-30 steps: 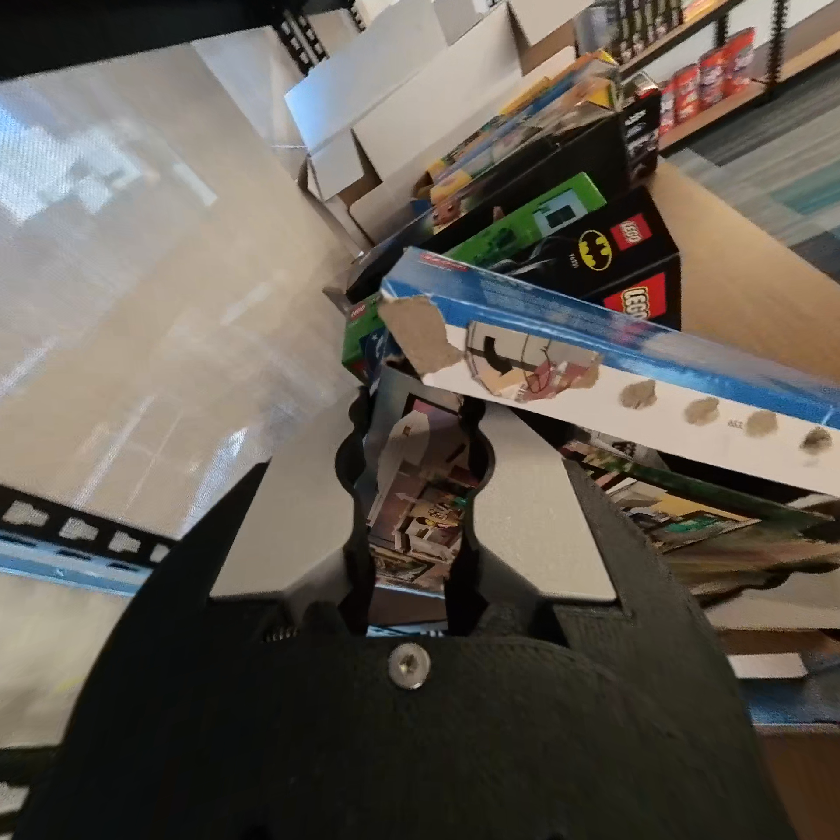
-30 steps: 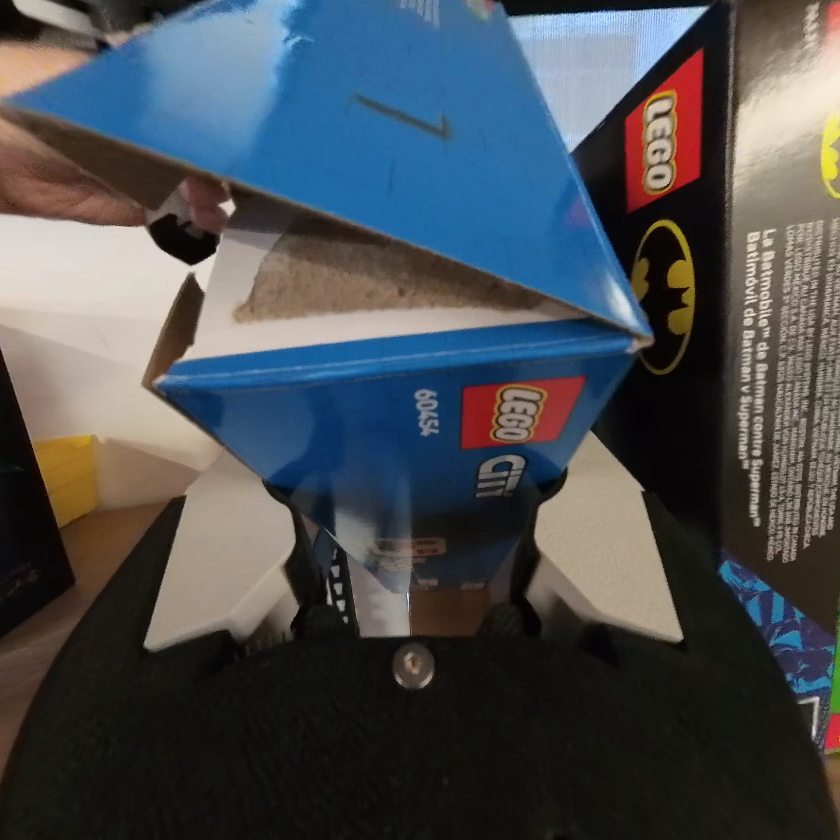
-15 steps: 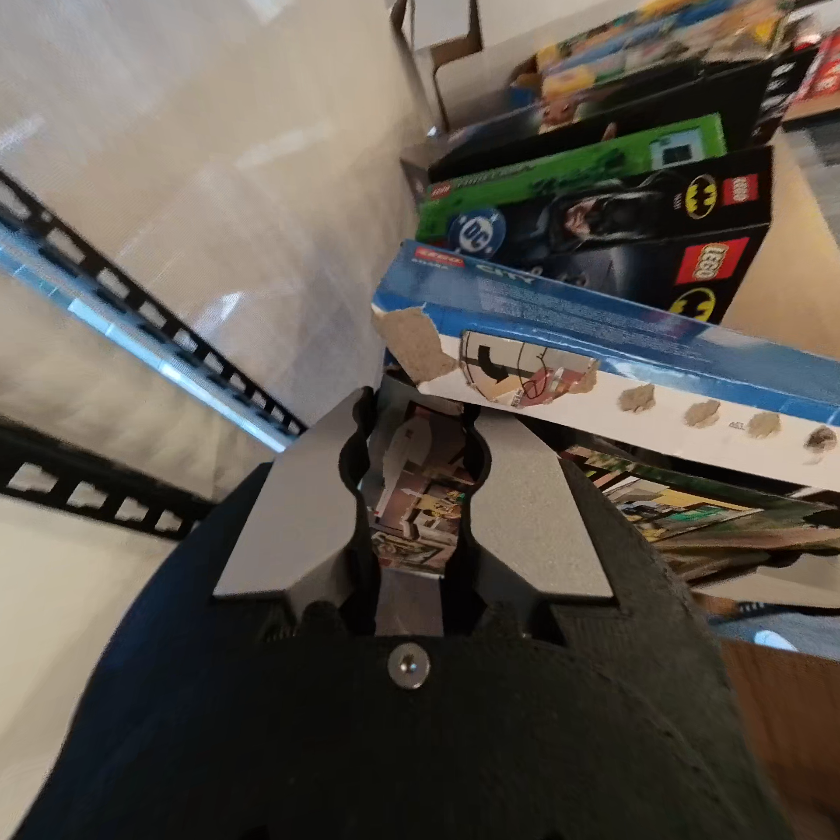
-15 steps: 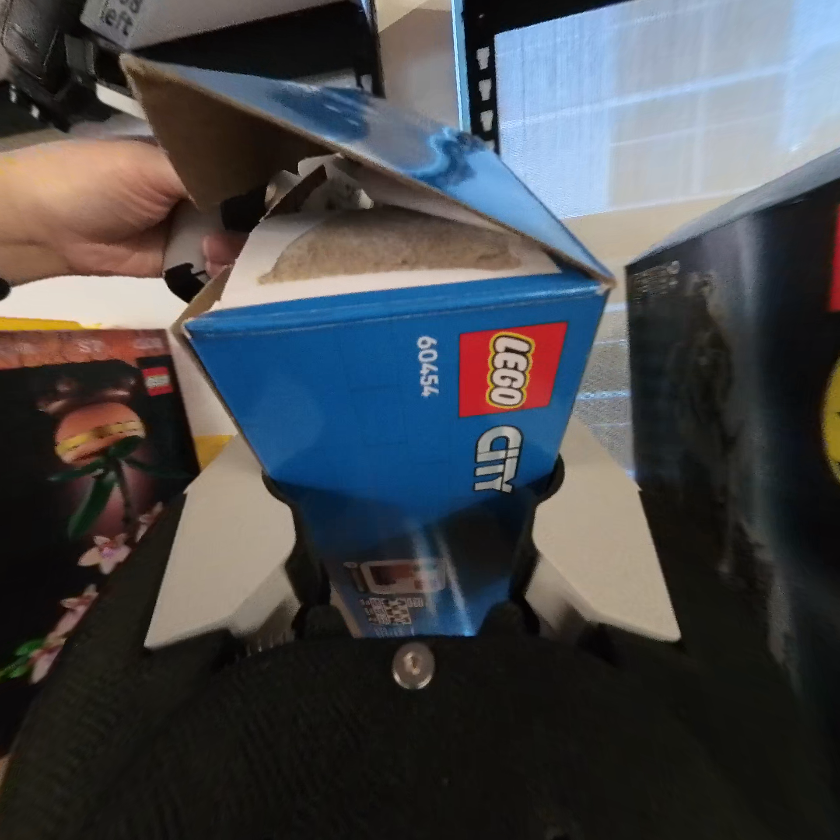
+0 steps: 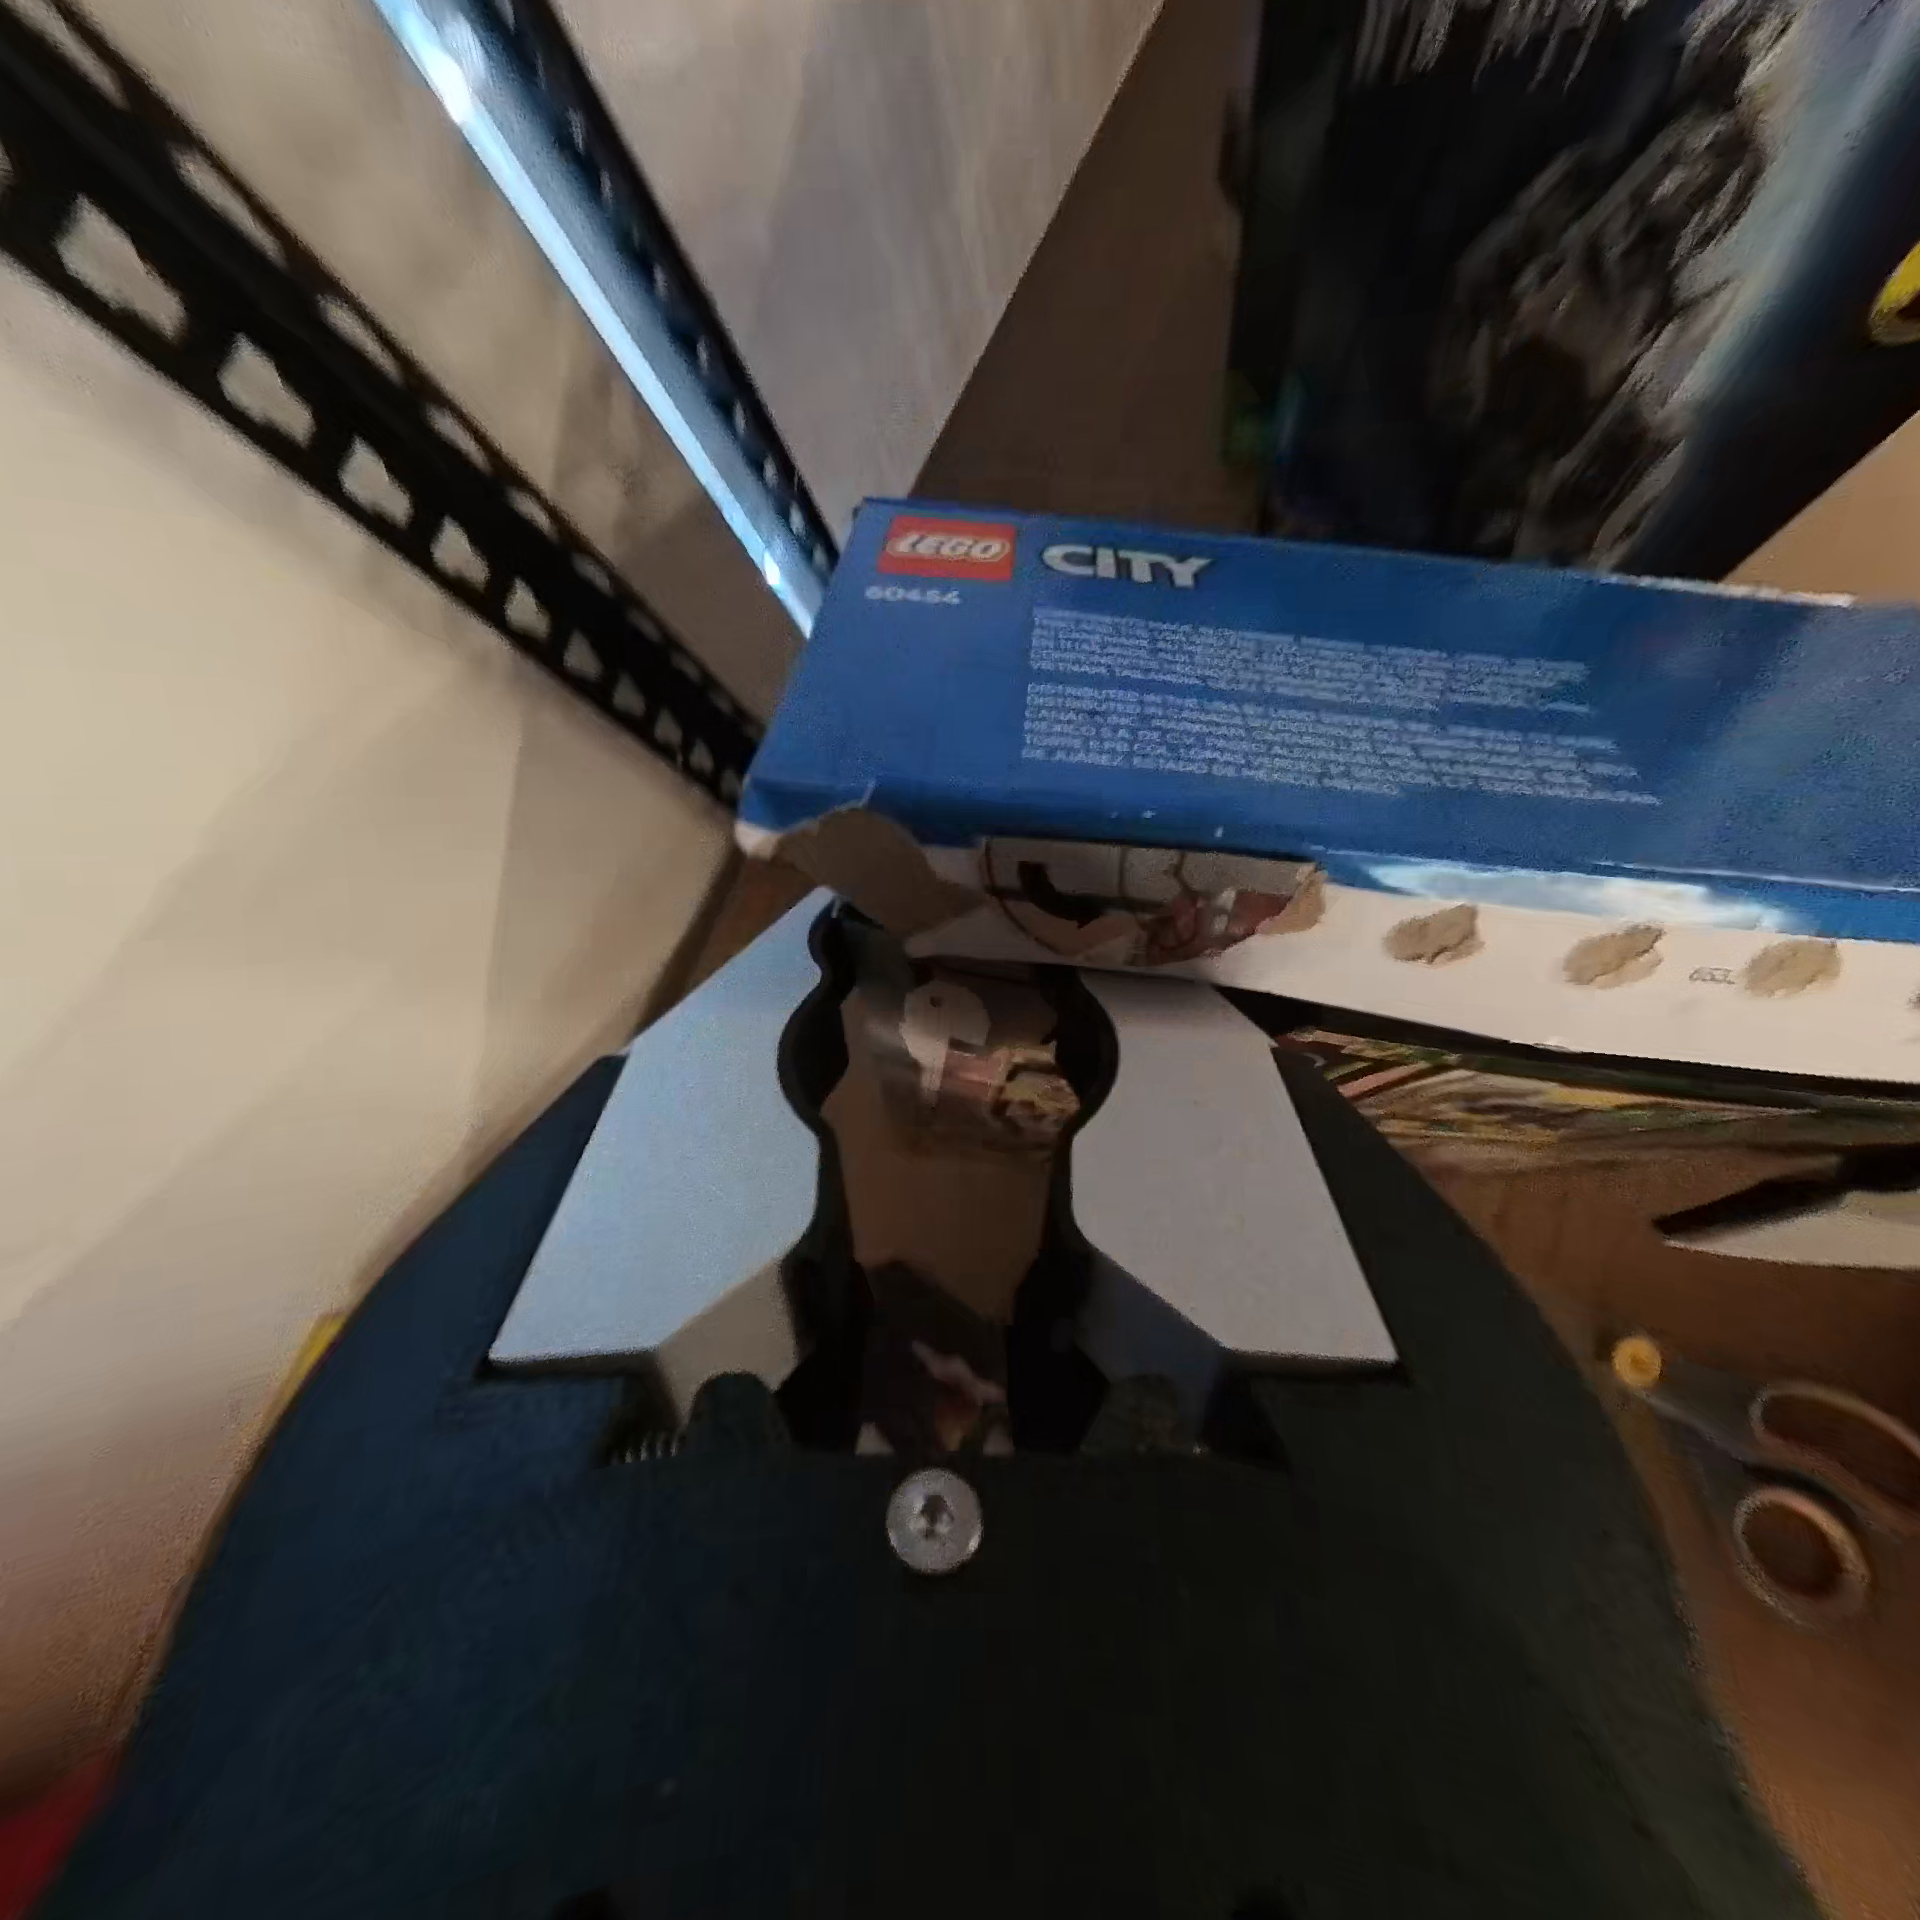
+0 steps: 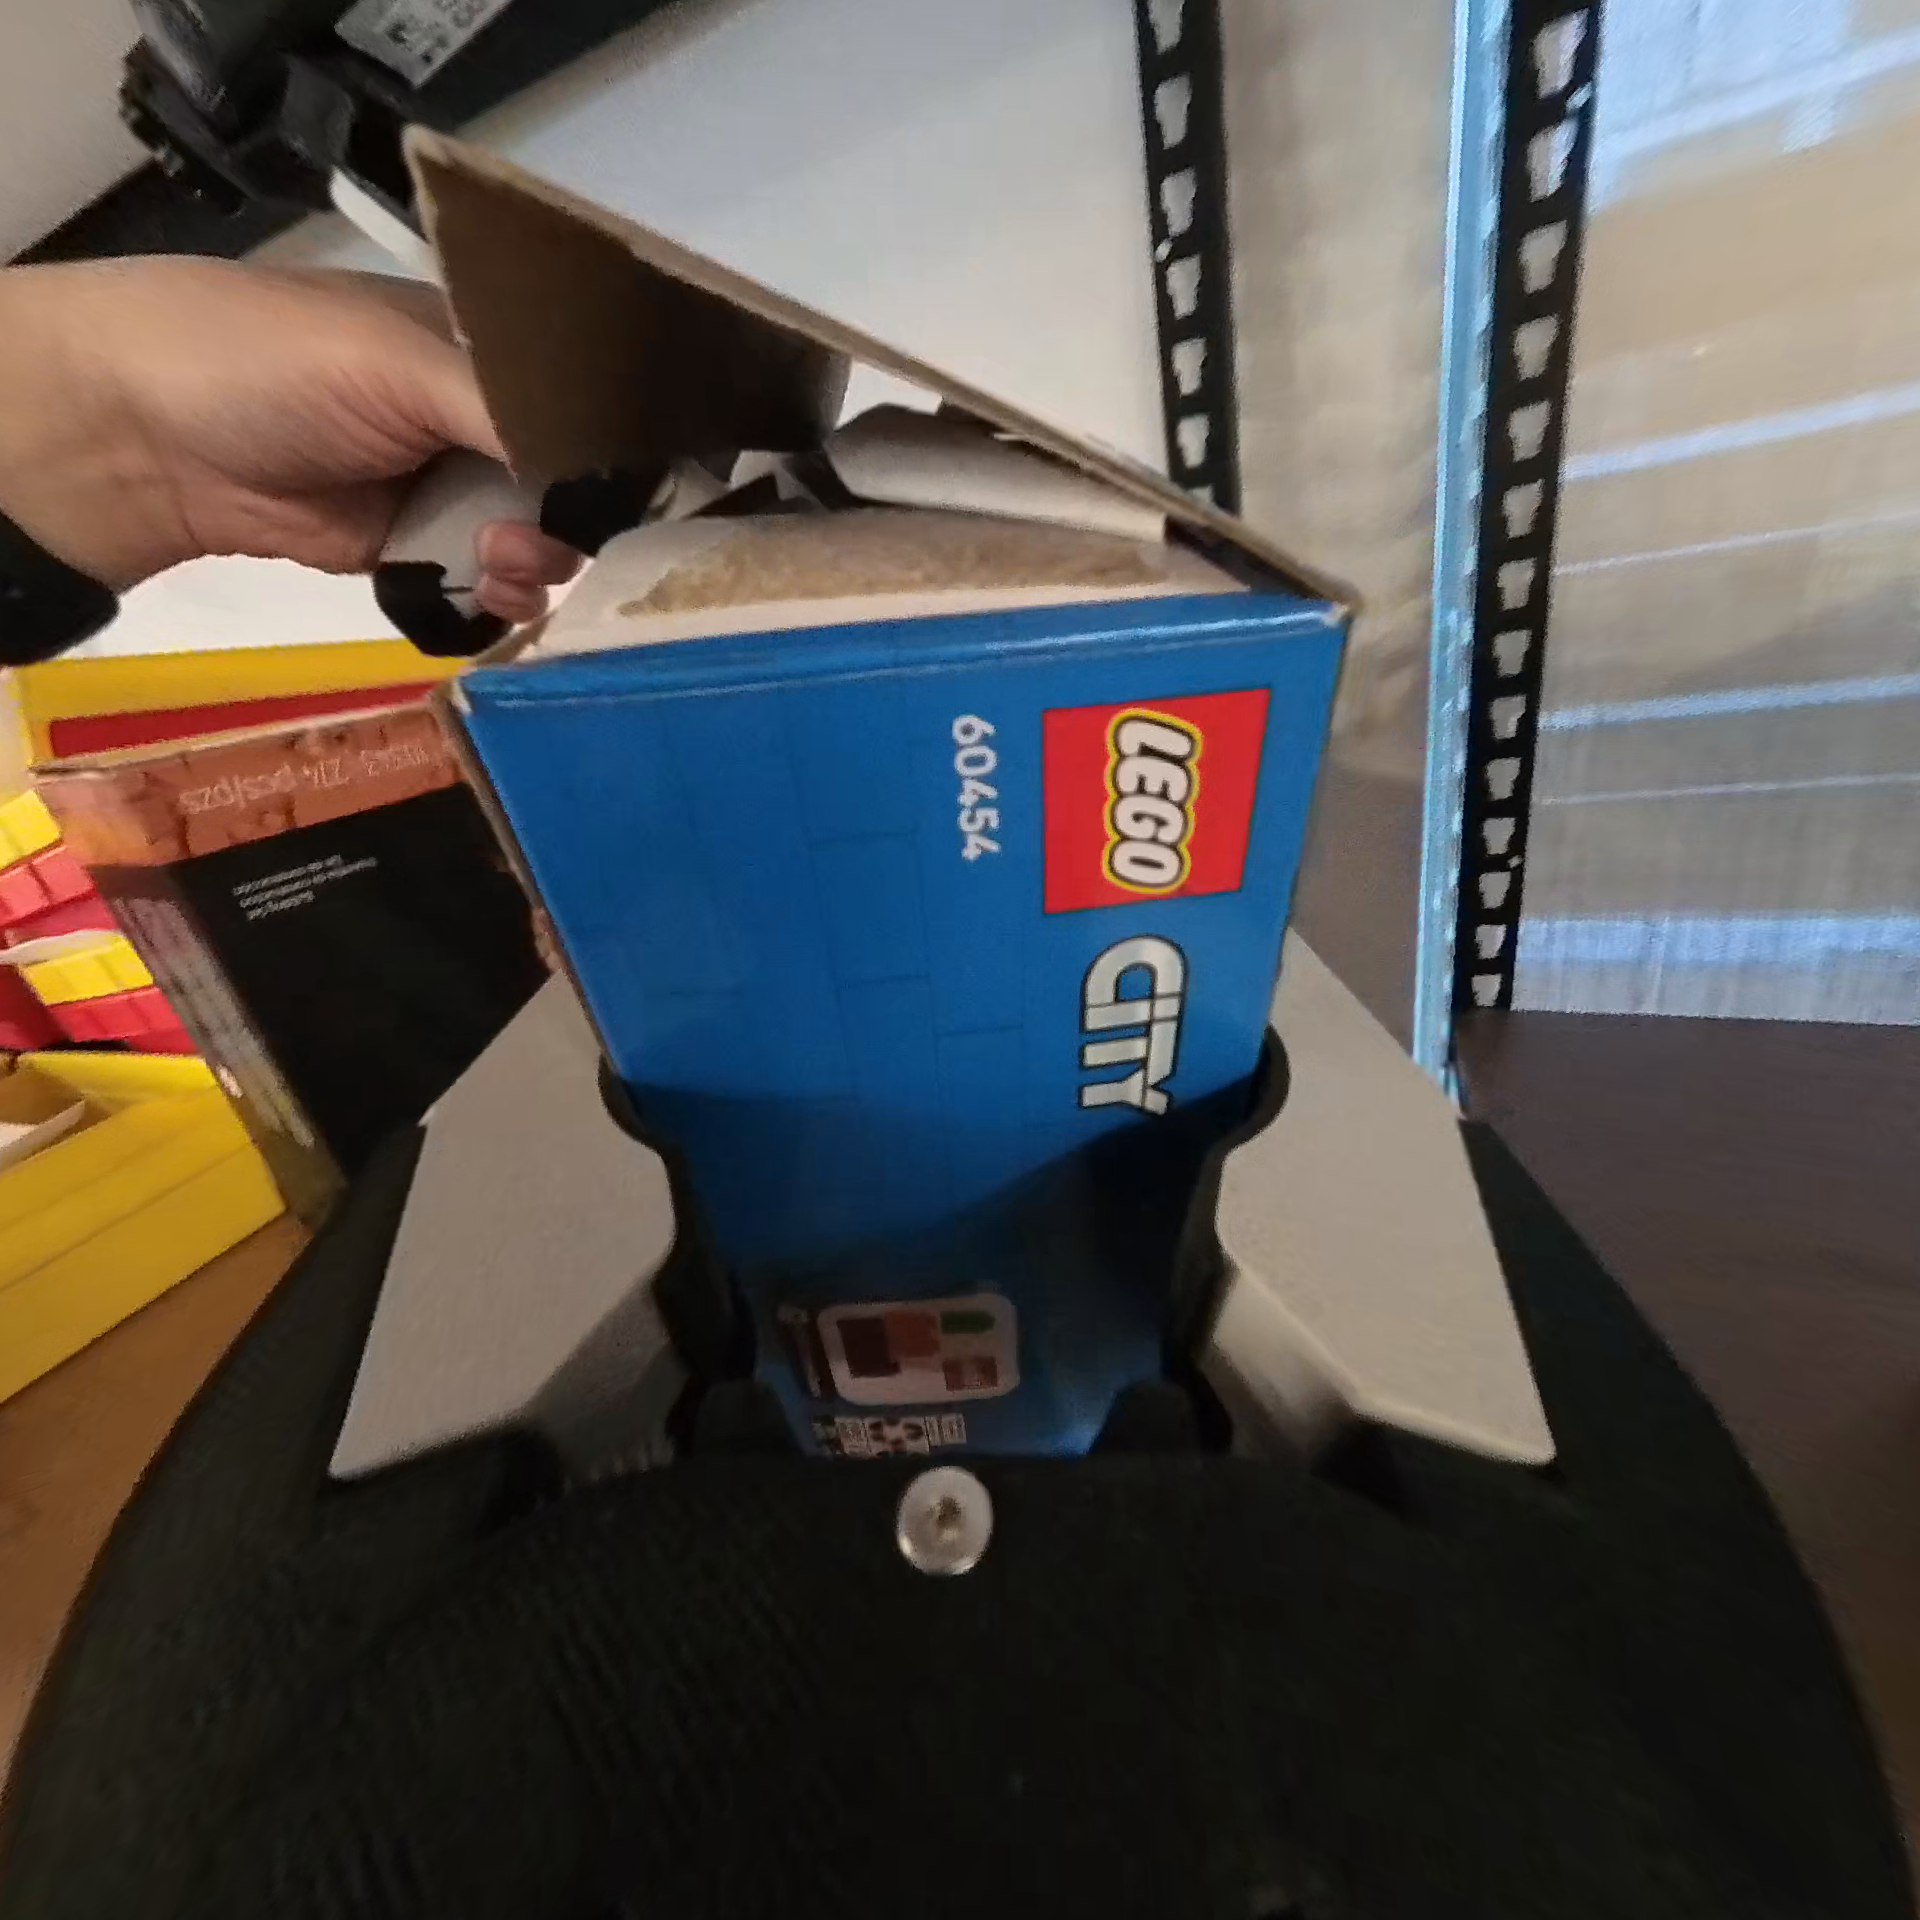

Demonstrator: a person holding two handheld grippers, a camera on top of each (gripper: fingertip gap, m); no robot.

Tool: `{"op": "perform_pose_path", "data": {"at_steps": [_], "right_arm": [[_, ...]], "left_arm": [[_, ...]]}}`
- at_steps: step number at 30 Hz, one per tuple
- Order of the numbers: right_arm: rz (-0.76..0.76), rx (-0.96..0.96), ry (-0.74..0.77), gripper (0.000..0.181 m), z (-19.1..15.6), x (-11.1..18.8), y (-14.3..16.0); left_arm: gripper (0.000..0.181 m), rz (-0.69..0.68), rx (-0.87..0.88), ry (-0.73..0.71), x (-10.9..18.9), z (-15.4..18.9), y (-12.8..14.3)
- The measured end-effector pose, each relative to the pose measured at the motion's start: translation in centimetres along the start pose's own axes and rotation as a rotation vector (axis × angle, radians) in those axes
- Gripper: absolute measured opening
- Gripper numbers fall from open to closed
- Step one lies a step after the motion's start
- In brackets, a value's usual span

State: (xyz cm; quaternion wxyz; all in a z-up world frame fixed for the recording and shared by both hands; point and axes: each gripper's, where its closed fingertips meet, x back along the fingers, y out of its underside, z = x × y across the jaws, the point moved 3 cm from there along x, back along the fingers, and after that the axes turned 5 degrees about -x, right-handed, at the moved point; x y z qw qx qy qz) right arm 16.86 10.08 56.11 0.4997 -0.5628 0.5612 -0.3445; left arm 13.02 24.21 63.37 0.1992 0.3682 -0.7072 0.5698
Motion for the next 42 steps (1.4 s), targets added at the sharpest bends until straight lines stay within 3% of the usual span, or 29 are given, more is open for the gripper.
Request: {"op": "perform_pose_path", "data": {"at_steps": [1,10,14,17,19,24,26,28,30,32,42], "right_arm": [[-0.003,0.003,-0.018,0.107,-0.3,-0.2,0.1],[-0.074,0.108,-0.077,0.108,-2.5,-2.4,1.2],[-0.071,0.096,-0.100,0.109,-2.4,-2.4,1.2],[-0.058,0.092,-0.107,0.109,-2.5,-2.3,1.1],[-0.047,0.095,-0.106,0.110,-2.5,-2.3,1.1],[-0.006,0.171,-0.083,0.111,-2.4,-2.2,0.1],[0.017,0.175,-0.072,0.125,-2.5,-2.3,-1.0],[-0.089,0.149,-0.087,0.137,-2.5,-3.2,-0.5],[-0.219,0.136,-0.094,0.141,-2.8,-3.9,0.8],[-0.271,0.190,-0.095,0.125,-3.0,-3.6,1.3],[-0.156,0.344,-0.091,0.117,-5.7,-0.6,0.8]], "left_arm": [[0.035,-0.031,0.017,0.001,-0.1,-0.3,0.8],[0.042,-0.279,0.049,-0.013,1.2,-2.5,6.9],[0.055,-0.310,-0.107,-0.095,2.8,-3.4,7.0],[0.066,-0.310,-0.352,-0.205,3.7,-3.9,6.3],[0.074,-0.277,-0.521,-0.244,4.0,-3.4,5.5],[0.066,-0.142,-0.805,-0.347,4.5,-1.7,3.3],[0.063,-0.078,-0.908,-0.340,4.5,-0.6,2.8],[0.051,-0.040,-0.981,-0.338,4.1,0.1,2.4],[0.038,-0.025,-1.014,-0.328,3.7,0.3,2.3],[0.026,-0.018,-1.045,-0.331,3.7,0.0,2.0],[0.023,0.330,-0.915,-0.028,9.5,4.1,-0.1]]}}
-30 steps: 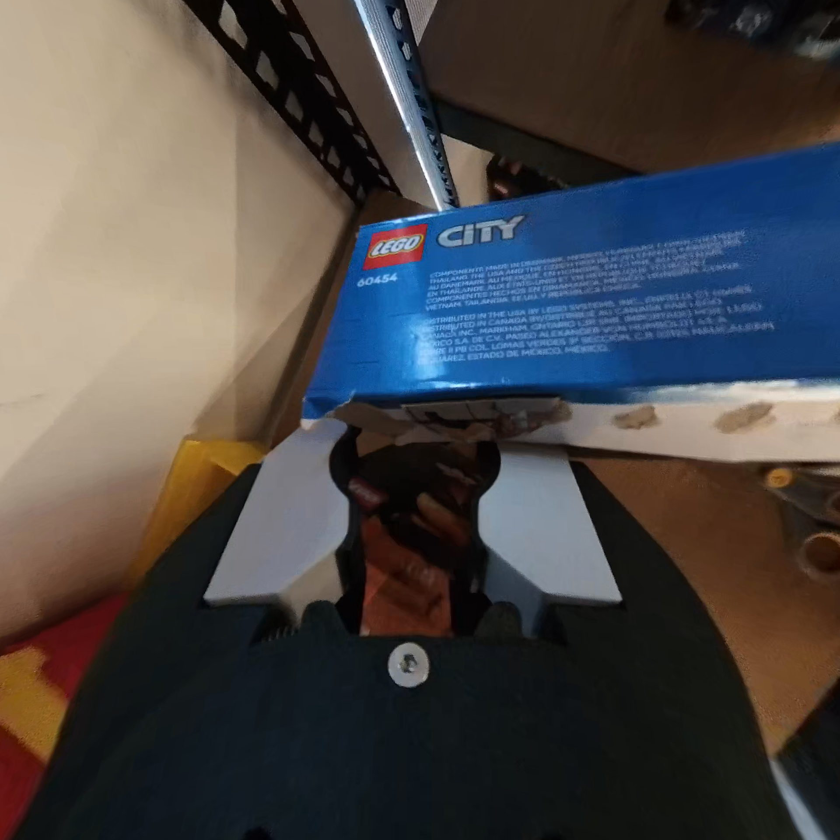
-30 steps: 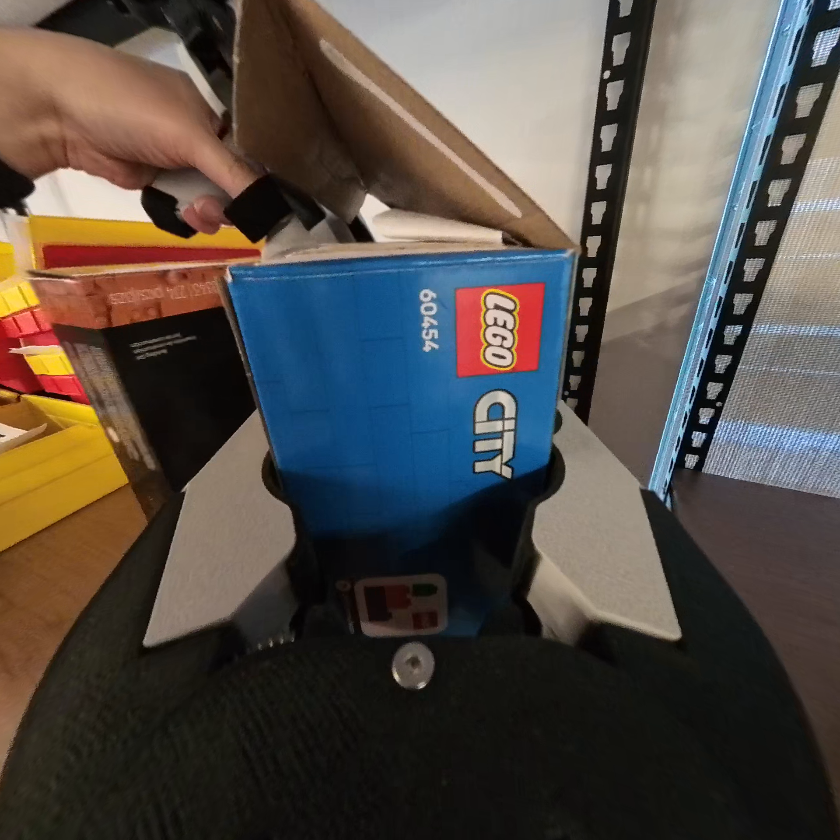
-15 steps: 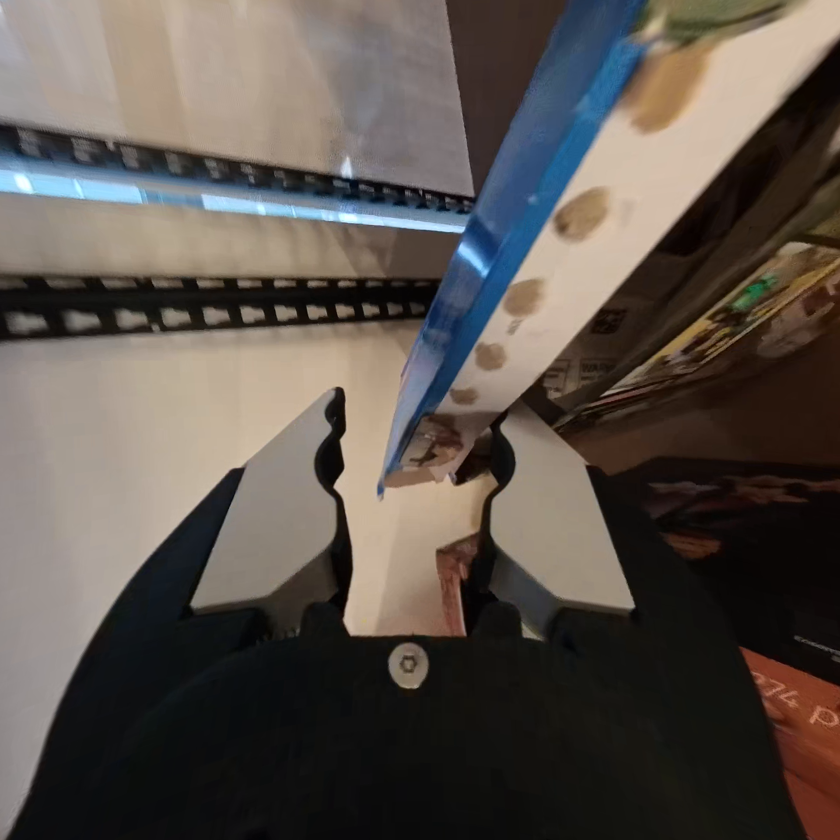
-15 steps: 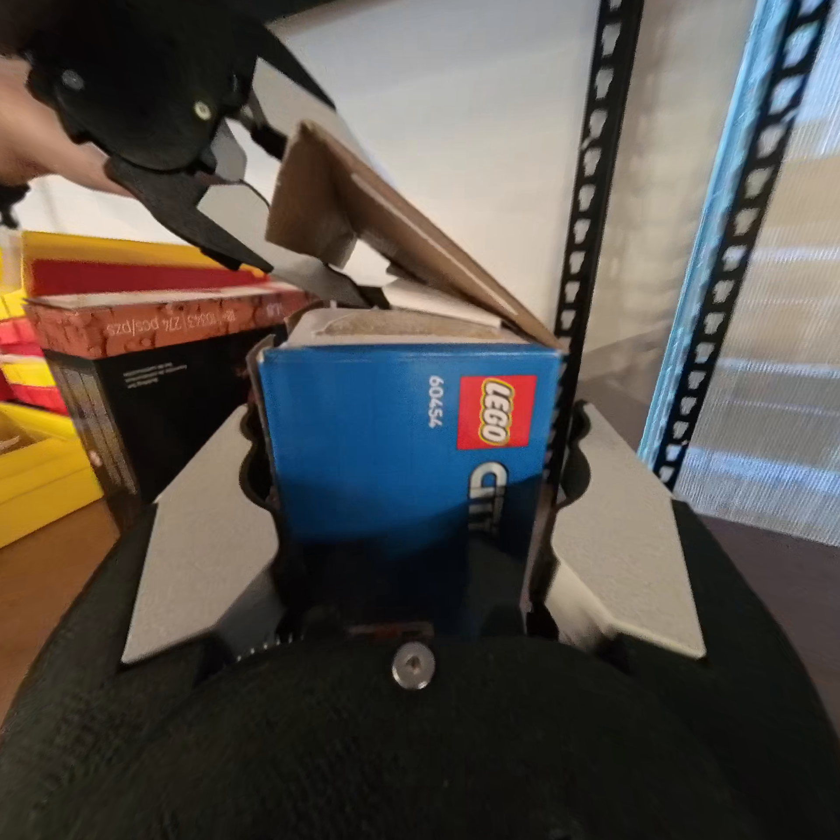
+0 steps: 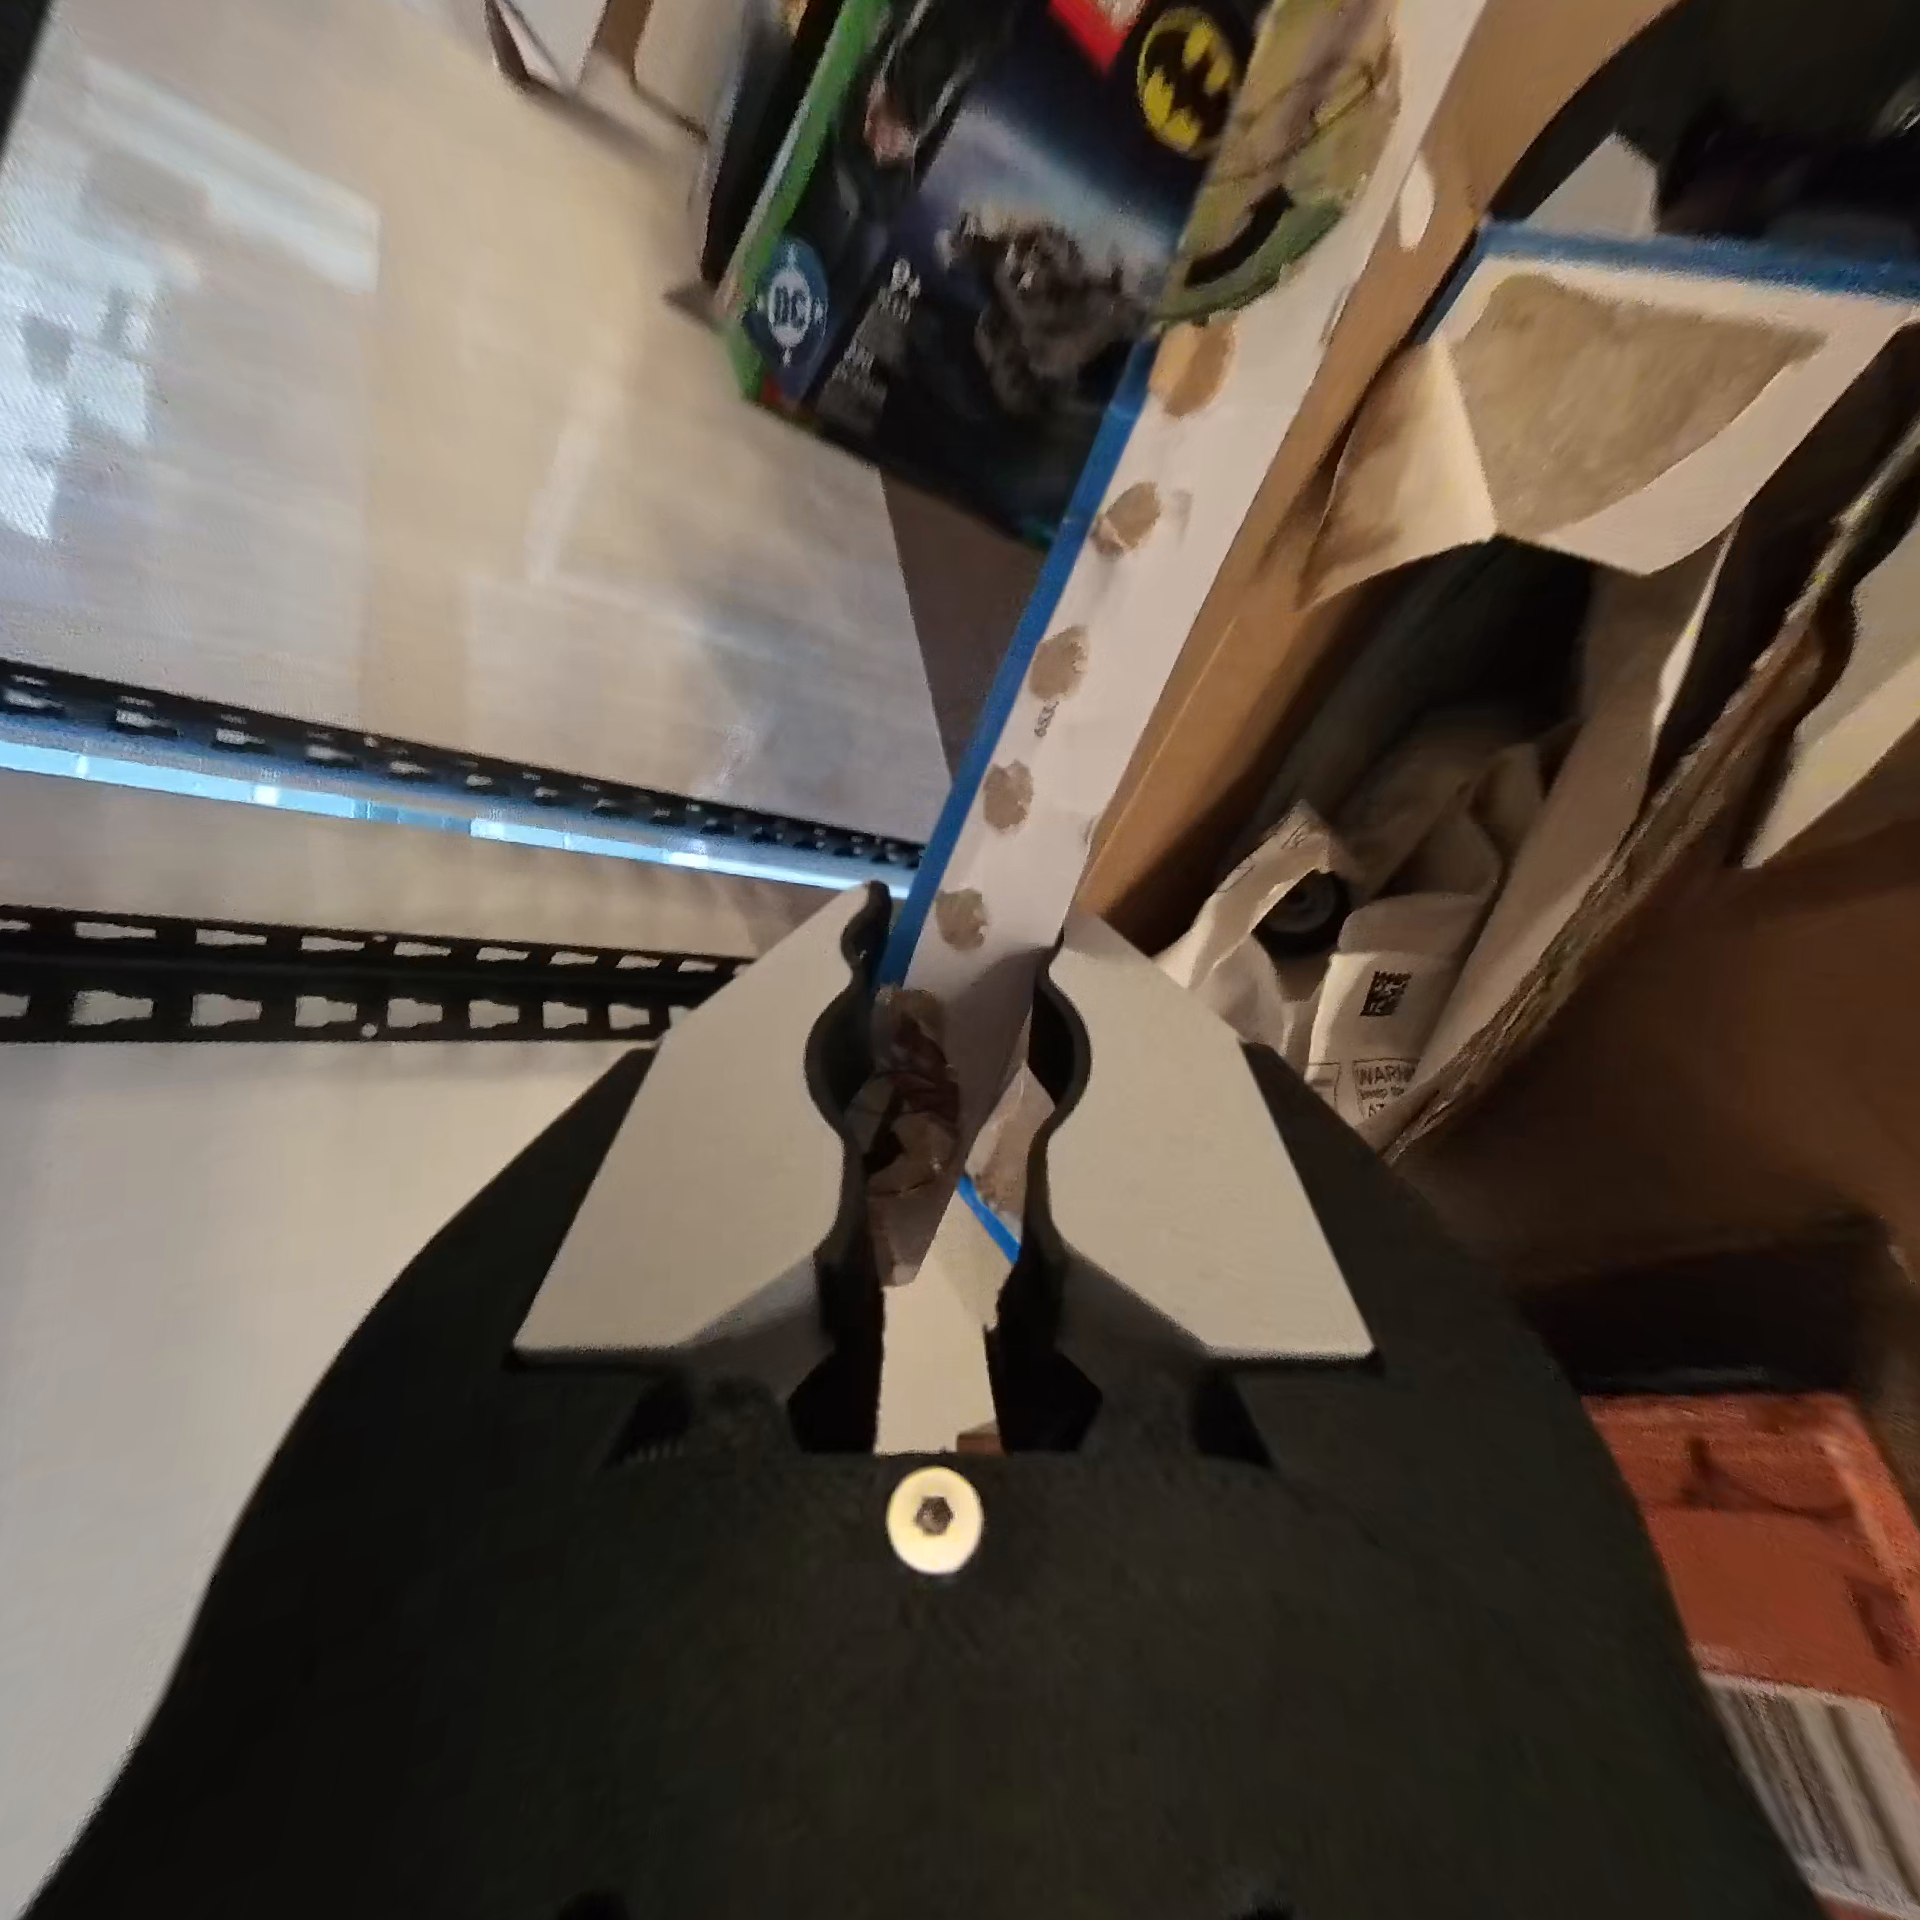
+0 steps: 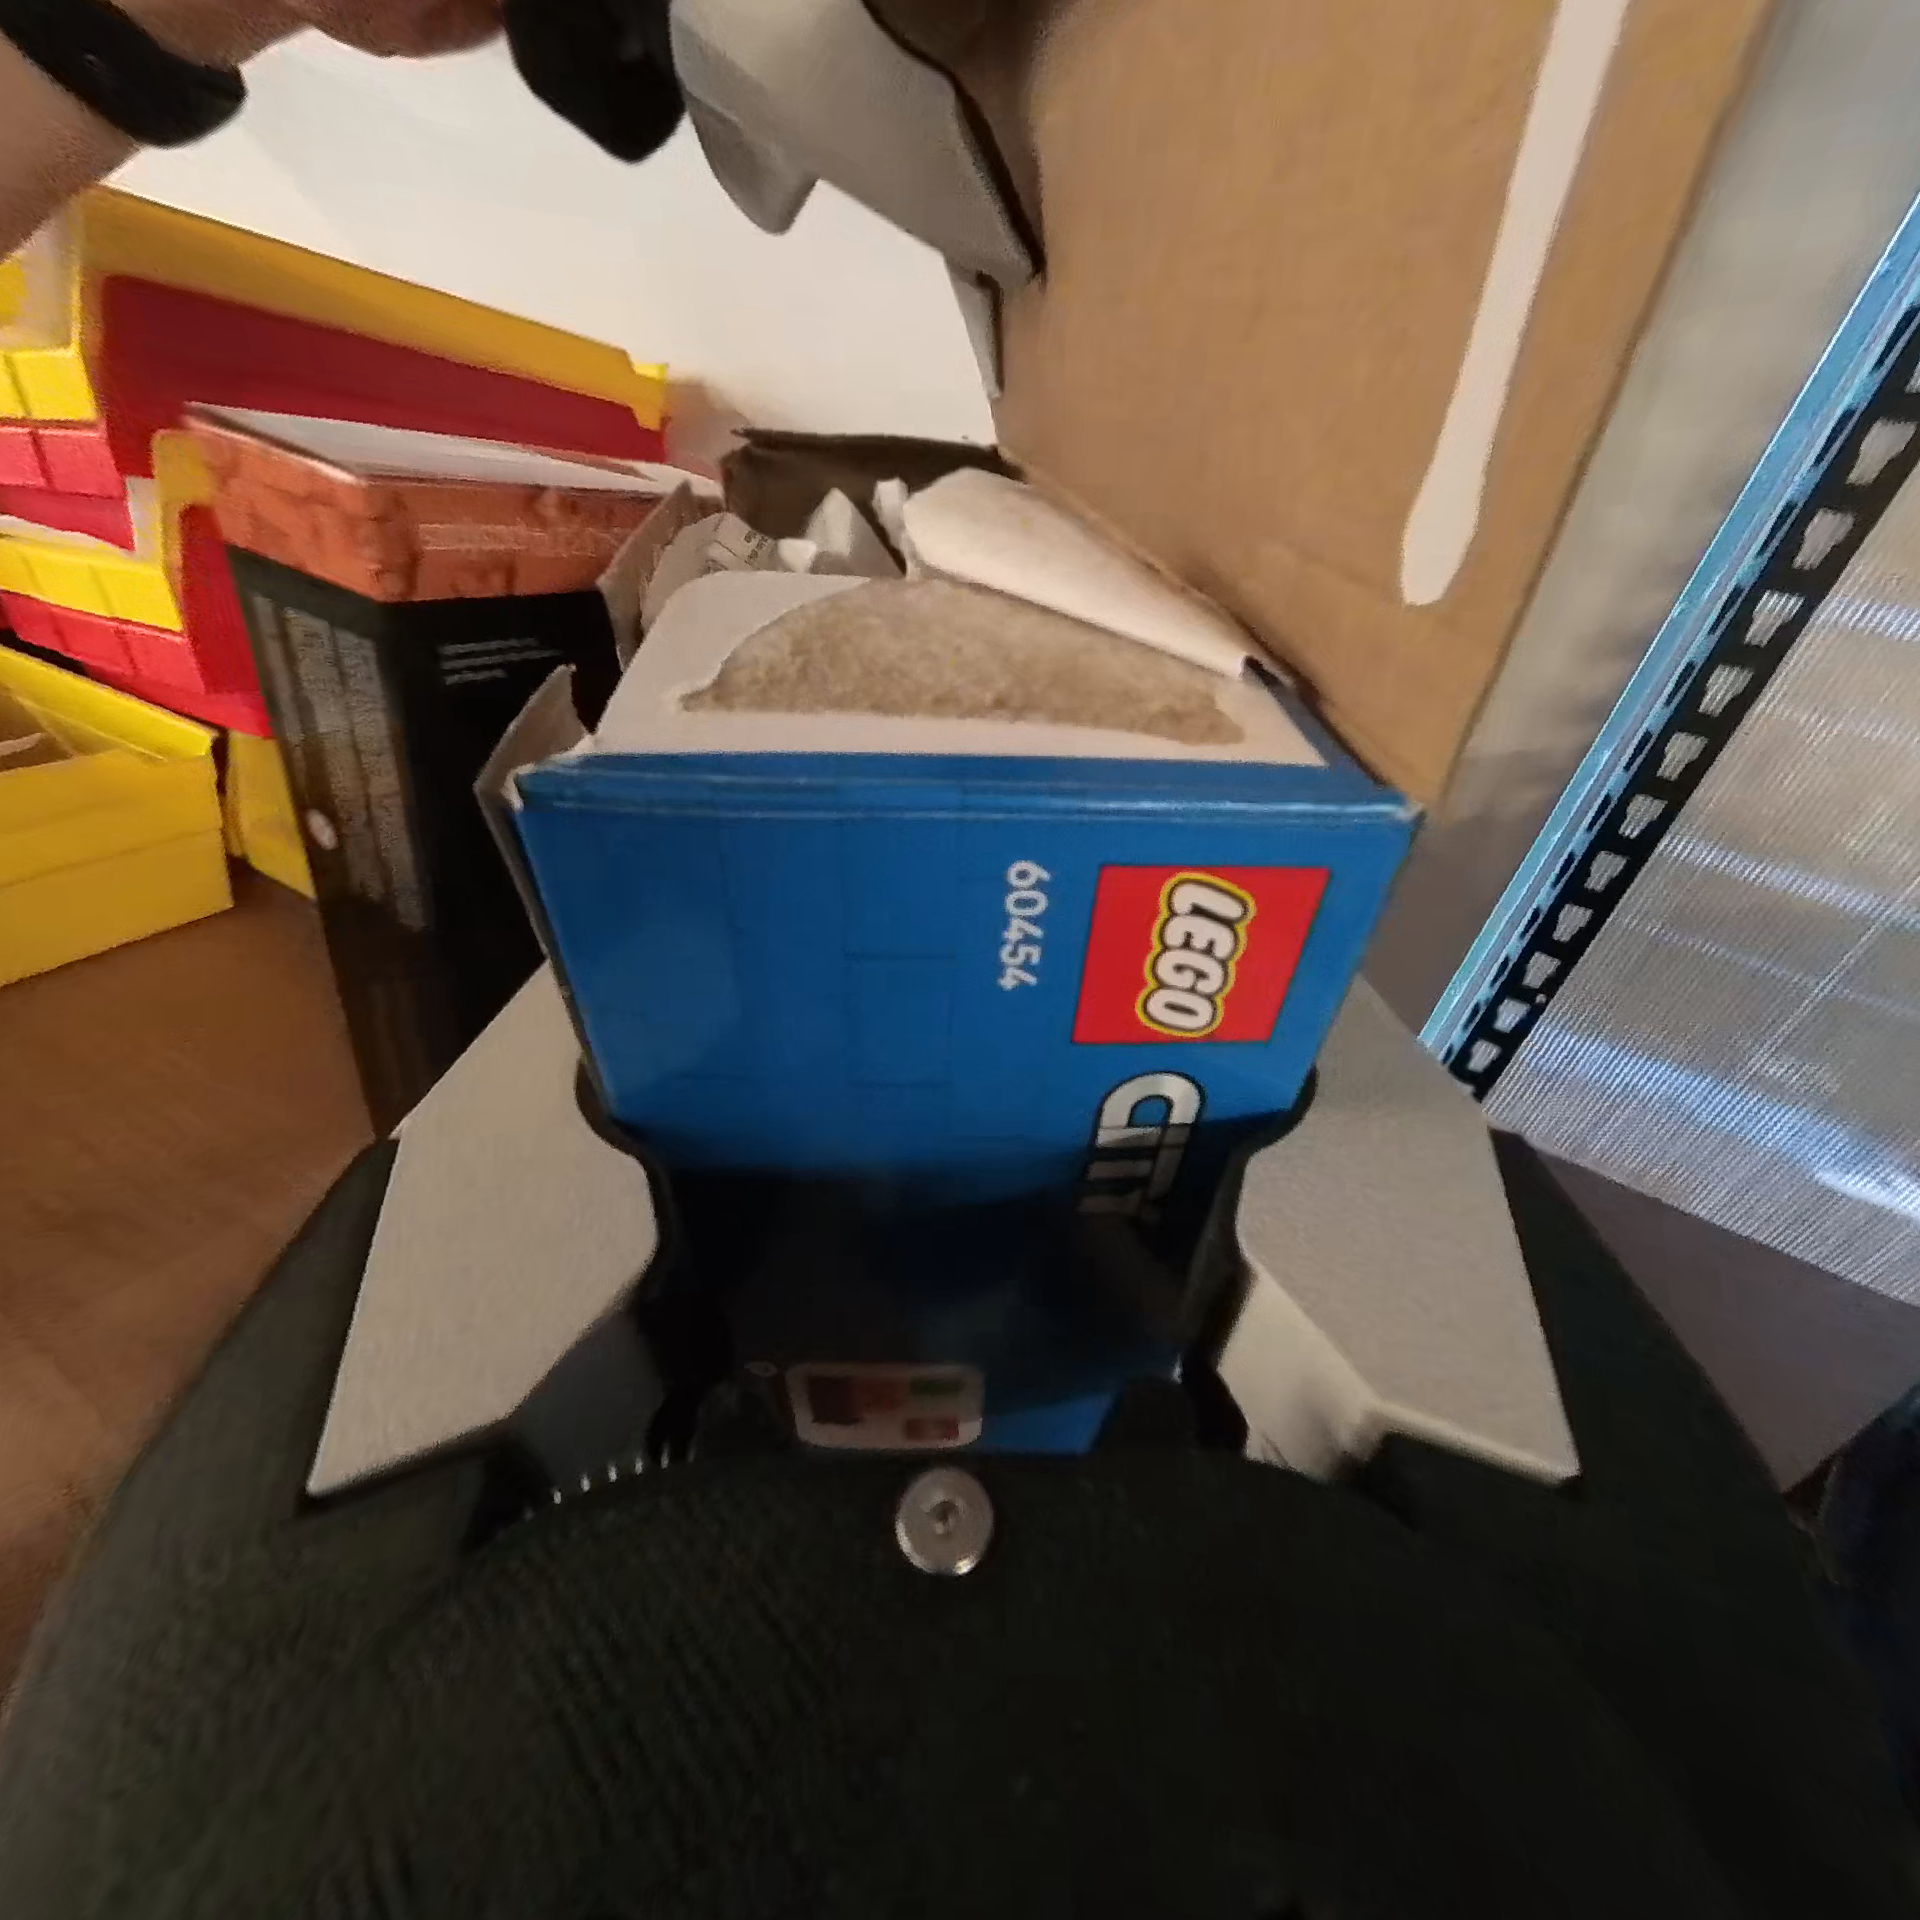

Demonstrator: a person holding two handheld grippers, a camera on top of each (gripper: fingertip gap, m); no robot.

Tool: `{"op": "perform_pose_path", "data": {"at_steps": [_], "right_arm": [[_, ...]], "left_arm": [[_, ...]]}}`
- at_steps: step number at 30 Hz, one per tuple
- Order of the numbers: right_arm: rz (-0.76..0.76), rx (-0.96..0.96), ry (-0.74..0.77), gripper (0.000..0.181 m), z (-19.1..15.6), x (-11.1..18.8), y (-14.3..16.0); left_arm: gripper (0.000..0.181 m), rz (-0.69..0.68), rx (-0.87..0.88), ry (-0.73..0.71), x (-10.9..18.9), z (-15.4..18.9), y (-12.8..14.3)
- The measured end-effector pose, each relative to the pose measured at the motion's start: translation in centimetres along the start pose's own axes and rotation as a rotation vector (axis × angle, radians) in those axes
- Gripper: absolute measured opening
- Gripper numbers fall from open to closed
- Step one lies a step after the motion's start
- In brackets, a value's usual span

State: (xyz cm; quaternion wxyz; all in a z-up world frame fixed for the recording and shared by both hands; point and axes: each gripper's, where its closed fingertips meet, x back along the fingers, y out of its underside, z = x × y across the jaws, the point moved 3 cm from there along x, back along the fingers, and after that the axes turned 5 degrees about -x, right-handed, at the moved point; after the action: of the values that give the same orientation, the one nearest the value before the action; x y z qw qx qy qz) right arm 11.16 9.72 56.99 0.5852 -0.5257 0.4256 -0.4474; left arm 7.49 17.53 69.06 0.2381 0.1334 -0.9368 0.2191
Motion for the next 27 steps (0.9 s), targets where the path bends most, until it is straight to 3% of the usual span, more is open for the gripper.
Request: {"op": "perform_pose_path", "data": {"at_steps": [10,22,27], "right_arm": [[0.049,0.223,0.063,0.117,-2.7,2.1,-0.3],[0.247,0.252,0.064,0.114,-3.2,3.1,-0.9],[0.257,0.295,0.035,0.114,-4.2,3.2,-0.8]], "left_arm": [[0.021,0.120,-0.001,0.039,2.8,2.8,-0.7],[0.020,0.124,-0.007,0.106,4.2,4.6,-1.3],[0.019,0.123,-0.008,0.123,5.2,5.2,-1.3]]}}
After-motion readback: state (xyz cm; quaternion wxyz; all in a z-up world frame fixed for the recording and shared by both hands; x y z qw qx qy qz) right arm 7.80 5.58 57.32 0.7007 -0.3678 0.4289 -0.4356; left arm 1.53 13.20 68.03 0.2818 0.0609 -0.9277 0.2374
